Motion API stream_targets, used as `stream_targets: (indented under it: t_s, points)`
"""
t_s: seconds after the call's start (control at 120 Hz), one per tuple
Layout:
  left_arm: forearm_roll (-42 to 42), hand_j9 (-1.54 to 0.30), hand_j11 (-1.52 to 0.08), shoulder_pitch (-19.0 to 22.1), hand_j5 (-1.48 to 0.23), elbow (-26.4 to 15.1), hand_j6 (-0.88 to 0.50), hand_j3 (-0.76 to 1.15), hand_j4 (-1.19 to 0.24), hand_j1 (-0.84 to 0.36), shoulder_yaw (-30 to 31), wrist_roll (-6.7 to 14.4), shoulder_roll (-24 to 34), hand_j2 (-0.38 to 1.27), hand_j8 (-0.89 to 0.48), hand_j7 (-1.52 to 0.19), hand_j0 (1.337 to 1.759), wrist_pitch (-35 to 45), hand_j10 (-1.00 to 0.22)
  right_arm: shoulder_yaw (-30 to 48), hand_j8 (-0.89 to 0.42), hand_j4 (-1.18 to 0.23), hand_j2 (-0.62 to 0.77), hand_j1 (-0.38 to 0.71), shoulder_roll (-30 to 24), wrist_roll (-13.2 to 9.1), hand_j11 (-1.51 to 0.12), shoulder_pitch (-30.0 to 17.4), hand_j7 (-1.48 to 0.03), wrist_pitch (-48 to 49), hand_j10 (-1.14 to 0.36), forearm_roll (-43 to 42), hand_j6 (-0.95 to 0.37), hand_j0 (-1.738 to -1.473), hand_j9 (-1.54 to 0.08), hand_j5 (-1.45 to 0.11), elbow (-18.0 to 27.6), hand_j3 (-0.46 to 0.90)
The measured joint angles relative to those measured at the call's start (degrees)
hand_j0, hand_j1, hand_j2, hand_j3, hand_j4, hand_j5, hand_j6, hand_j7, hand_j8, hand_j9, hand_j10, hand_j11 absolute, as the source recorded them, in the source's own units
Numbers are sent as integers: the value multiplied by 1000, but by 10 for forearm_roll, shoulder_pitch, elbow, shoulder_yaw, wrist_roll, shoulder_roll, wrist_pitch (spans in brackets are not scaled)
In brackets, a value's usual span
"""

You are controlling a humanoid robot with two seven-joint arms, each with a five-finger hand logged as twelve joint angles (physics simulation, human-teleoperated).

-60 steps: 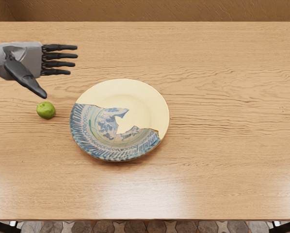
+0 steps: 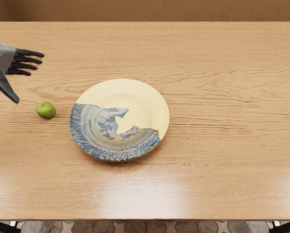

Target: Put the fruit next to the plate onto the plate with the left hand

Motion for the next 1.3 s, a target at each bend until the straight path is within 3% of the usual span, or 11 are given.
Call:
stream_targets:
  t_s: [0.092, 0.15, 0.225, 0.325, 0.433, 0.5, 0.825, 1.042, 1.3]
  points:
    - [-61, -18, -17, -151, -18, 5, -14, 0, -14, 333, 185, -21, -96, 3, -14, -18, 1658, 18, -14, 0, 0, 0, 0, -349, 0, 0, 0, 0, 0, 0, 0, 0, 0, -1658, 0, 0, 0, 0]
    - [-98, -18, -18, -205, -18, 7, -15, 0, -15, 333, 290, -36, -150, 3, -15, -18, 1658, 35, -15, 0, 0, 0, 0, -349, 0, 0, 0, 0, 0, 0, 0, 0, 0, -1658, 0, 0, 0, 0]
    - [-137, -20, -20, -219, -20, 8, -16, 0, -16, 331, 387, -47, -198, 3, -16, -20, 1658, 89, -16, 0, 0, 0, 0, -349, 0, 0, 0, 0, 0, 0, 0, 0, 0, -1658, 0, 0, 0, 0]
    - [-160, -21, -21, -203, -21, 9, -17, 0, -17, 330, 447, -53, -230, 3, -17, -21, 1658, 190, -16, 0, 0, 0, 0, -349, 0, 0, 0, 0, 0, 0, 0, 0, 0, -1658, 0, 0, 0, 0]
    - [-167, -21, -21, -153, -22, 7, -17, 0, -17, 329, 470, -55, -279, 3, -17, -22, 1658, 309, -17, 0, 0, 0, 0, -349, 0, 0, 0, 0, 0, 0, 0, 0, 0, -1658, 0, 0, 0, 0]
    - [-169, -22, -22, -144, -22, 5, -18, 0, -18, 329, 476, -56, -297, 3, -18, -22, 1658, 367, -18, 0, 0, 0, 0, -349, 0, 0, 0, 0, 0, 0, 0, 0, 0, -1658, 0, 0, 0, 0]
    - [-167, -77, -77, -57, -77, -7, -60, 0, -60, 278, 469, -54, -354, 12, -60, -77, 1658, 505, -59, 0, 0, 0, 0, -349, 0, 0, 0, 0, 0, 0, 0, 0, 0, -1658, 0, 0, 0, 0]
    - [-167, -227, -227, -51, -227, -11, -175, 0, -175, 140, 458, -52, -383, 35, -175, -227, 1658, 550, -175, 0, 0, 0, 0, -349, 0, 0, 0, 0, 0, 0, 0, 0, 0, -1658, 0, 0, 0, 0]
    - [-167, -297, -297, -49, -297, -33, -229, 0, -229, 75, 456, -52, -391, 46, -229, -297, 1658, 556, -229, 0, 0, 0, 0, -349, 0, 0, 0, 0, 0, 0, 0, 0, 0, -1658, 0, 0, 0, 0]
